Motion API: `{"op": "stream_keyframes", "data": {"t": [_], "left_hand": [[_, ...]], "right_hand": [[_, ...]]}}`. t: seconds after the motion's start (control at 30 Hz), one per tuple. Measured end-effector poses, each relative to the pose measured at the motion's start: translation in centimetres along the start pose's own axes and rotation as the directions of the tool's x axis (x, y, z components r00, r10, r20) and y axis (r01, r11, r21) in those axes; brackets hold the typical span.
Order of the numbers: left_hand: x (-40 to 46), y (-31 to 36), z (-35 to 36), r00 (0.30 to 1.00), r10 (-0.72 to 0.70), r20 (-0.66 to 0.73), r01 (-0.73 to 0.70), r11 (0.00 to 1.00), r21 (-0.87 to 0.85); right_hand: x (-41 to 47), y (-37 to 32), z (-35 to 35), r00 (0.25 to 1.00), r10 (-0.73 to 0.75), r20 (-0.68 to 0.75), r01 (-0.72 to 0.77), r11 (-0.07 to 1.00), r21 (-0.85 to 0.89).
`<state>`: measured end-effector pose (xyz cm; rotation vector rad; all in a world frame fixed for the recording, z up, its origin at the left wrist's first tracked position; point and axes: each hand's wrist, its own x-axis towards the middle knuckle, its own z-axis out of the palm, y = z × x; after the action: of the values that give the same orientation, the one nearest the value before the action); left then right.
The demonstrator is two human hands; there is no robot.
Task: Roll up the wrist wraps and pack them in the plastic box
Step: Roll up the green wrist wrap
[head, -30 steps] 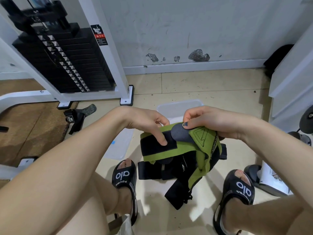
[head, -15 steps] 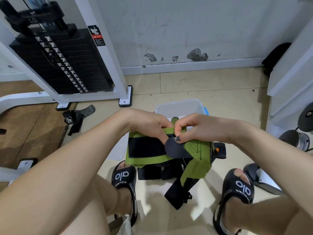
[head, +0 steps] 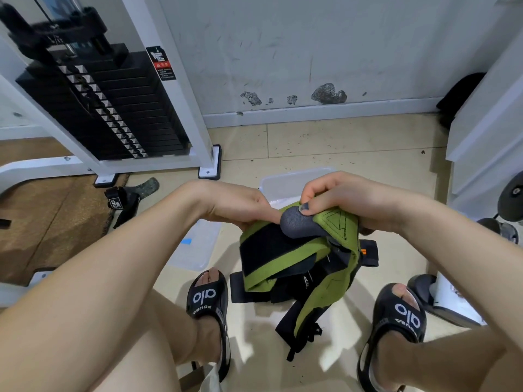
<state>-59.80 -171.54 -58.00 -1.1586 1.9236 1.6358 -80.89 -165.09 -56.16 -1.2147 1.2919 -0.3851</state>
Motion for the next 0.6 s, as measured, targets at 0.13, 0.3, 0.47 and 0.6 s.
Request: {"op": "stream_keyframes", "data": {"t": [0.13,0.3,0.47,0.6], "left_hand": [[-0.4,0.1,-0.1,1.0,0.008,0.012,-0.006,0.995,-0.102],[-0.8,-0.3,-0.5,1.0,-0.02,0.012,0.022,0.992,-0.126],[-1.1,-2.2,-1.0,0.986,-0.161,-0.033,0.163,0.981,0.103],[-0.8,-3.7,-1.8,0.937,-0.287,-0.199,0.324,0.927,0.188]], "right_hand": [[-0.1,-0.1,-0.4,0.999,-0.022,-0.045,0.027,0.994,0.11],[0.3,0.2,-0.9,0.988,-0.037,-0.147,0.067,0.976,0.206],[1.2,1.0,-3.1,0.94,-0.044,-0.338,0.138,0.956,0.259],[1.3,1.3,-3.1,0.956,-0.019,-0.294,0.108,0.951,0.29]]}}
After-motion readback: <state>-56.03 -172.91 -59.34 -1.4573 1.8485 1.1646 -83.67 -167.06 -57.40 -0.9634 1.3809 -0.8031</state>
